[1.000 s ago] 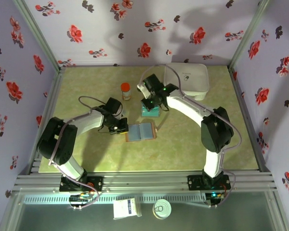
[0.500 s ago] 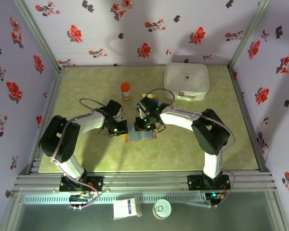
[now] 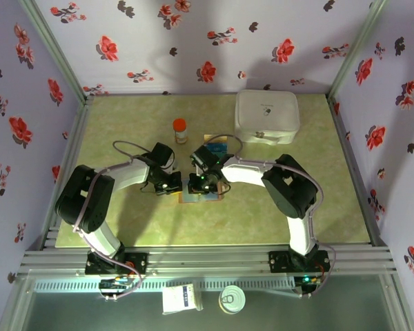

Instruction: Take the credit cards out of the card holder

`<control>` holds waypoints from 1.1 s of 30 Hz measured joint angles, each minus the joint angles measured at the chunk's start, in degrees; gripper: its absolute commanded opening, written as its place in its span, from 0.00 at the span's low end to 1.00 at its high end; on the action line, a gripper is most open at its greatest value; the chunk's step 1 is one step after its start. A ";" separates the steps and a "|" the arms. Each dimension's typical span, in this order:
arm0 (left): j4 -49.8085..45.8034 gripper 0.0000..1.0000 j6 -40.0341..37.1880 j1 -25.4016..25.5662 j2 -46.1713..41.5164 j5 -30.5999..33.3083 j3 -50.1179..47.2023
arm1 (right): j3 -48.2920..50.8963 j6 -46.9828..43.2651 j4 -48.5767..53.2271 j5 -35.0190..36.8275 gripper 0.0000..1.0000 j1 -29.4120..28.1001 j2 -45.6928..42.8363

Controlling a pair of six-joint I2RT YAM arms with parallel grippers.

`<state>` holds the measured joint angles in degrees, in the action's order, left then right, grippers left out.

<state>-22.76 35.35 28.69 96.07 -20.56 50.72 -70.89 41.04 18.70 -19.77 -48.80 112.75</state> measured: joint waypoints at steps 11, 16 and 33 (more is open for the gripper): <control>-0.07 0.20 -0.17 -0.70 -0.37 0.00 0.28 | -0.24 -0.68 2.69 2.25 0.34 0.07 -3.10; -0.79 0.56 -1.64 -3.32 -4.50 2.14 1.14 | -0.13 -3.76 5.11 6.82 0.68 2.25 -10.47; 3.63 1.00 -10.80 -21.84 -18.80 22.62 -0.44 | 18.71 -27.58 1.68 38.38 0.99 25.03 -31.98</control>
<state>-19.14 24.56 6.85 77.28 2.07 50.28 -52.18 13.45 20.38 18.61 -23.77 80.77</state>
